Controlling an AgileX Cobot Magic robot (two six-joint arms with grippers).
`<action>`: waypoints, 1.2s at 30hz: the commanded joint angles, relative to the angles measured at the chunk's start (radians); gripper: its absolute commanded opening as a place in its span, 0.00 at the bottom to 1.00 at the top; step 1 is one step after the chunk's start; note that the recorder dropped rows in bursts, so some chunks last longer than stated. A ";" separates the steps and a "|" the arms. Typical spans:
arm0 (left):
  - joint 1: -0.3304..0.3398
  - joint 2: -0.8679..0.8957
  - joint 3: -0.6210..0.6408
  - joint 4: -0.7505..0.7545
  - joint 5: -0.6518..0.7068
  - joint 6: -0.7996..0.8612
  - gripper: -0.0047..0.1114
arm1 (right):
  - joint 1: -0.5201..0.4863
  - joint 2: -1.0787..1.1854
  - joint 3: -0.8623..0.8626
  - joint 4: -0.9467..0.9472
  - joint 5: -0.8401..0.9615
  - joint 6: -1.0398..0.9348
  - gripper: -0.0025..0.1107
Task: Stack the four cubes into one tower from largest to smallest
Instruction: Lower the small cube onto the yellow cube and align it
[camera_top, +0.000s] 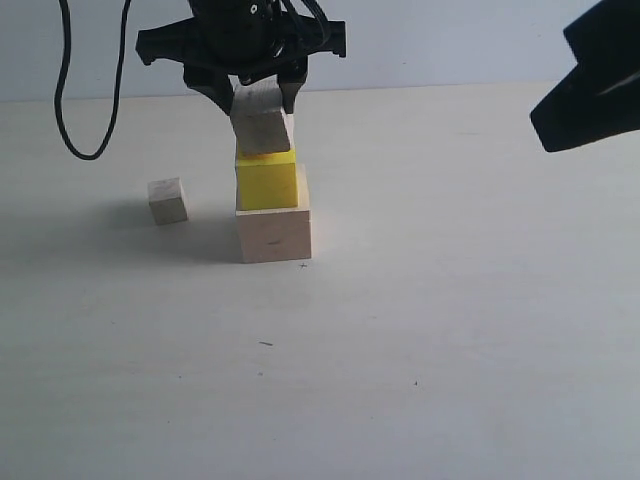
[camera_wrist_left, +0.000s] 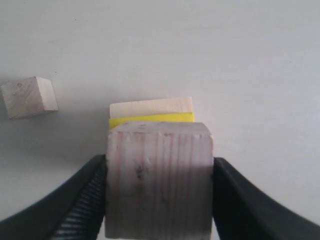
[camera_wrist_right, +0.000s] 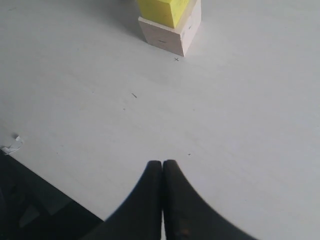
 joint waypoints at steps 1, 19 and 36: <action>-0.005 -0.005 -0.008 0.005 -0.003 -0.011 0.51 | 0.001 -0.004 0.004 -0.008 0.003 -0.004 0.02; -0.005 -0.005 -0.008 -0.002 -0.003 -0.011 0.51 | 0.001 -0.004 0.004 -0.008 0.007 -0.004 0.02; -0.005 -0.005 -0.008 -0.006 -0.003 -0.011 0.51 | 0.001 -0.004 0.004 -0.008 0.007 -0.004 0.02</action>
